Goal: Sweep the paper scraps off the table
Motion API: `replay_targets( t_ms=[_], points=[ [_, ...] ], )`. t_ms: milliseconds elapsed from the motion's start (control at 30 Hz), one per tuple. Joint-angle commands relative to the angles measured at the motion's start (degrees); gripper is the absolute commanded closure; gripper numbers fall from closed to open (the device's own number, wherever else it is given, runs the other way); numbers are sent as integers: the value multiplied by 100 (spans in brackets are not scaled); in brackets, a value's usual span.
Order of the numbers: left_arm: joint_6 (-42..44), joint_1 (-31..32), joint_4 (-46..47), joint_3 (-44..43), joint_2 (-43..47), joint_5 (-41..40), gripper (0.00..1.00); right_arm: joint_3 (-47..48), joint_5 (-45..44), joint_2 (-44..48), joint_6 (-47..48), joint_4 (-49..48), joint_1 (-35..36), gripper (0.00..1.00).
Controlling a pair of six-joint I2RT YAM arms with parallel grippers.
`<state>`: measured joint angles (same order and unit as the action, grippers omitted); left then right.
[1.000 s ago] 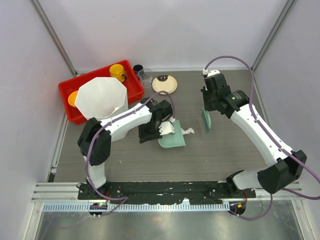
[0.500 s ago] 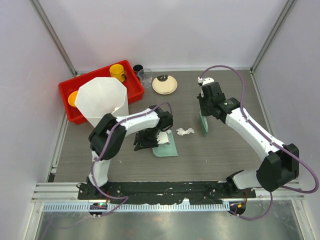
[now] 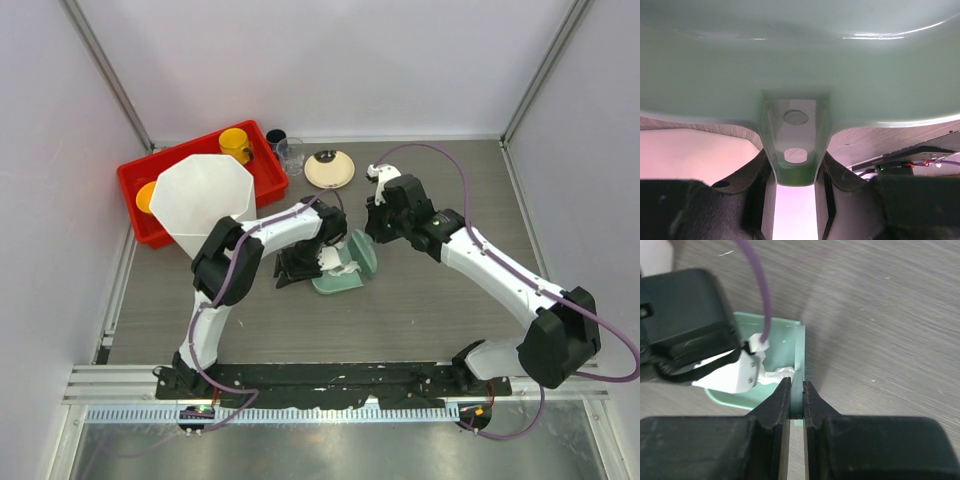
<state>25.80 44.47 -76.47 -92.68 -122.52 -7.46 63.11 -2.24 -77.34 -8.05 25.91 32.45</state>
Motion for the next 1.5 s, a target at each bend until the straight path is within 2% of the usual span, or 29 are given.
replay_targets(
  t_ms=[0,167,367,500,667,767,933,1067,1333,1467],
  points=[
    [-5,-35,-264,-206,-61,368,100,175,891,210,-380,-147,95,99],
    [-14,-61,-36,-232,79,666,100,455,972,491,-496,-113,95,99],
    [-137,-210,483,-329,579,1141,100,1035,-767,755,5,861,95,99],
    [-338,-228,248,-653,729,1440,100,1659,-1979,861,488,1731,95,99],
    [-462,-228,-26,-1285,922,1572,100,2424,-3524,1238,779,1971,95,99],
    [-681,-228,-183,-1794,1019,1529,100,2355,-4168,1406,1130,1865,86,99],
    [-814,-228,-711,-2710,1098,1283,100,1995,-4162,1415,1183,1874,86,99],
    [-822,-228,-1063,-3570,1300,425,100,1749,-4109,1283,1192,1856,43,99],
    [-559,-281,-949,-3670,2337,-1028,100,1432,-3898,1133,1280,1663,-10,99],
    [-532,-877,-949,-3564,2741,-1152,100,1371,-3810,1107,1280,1636,-19,99]
  ],
)
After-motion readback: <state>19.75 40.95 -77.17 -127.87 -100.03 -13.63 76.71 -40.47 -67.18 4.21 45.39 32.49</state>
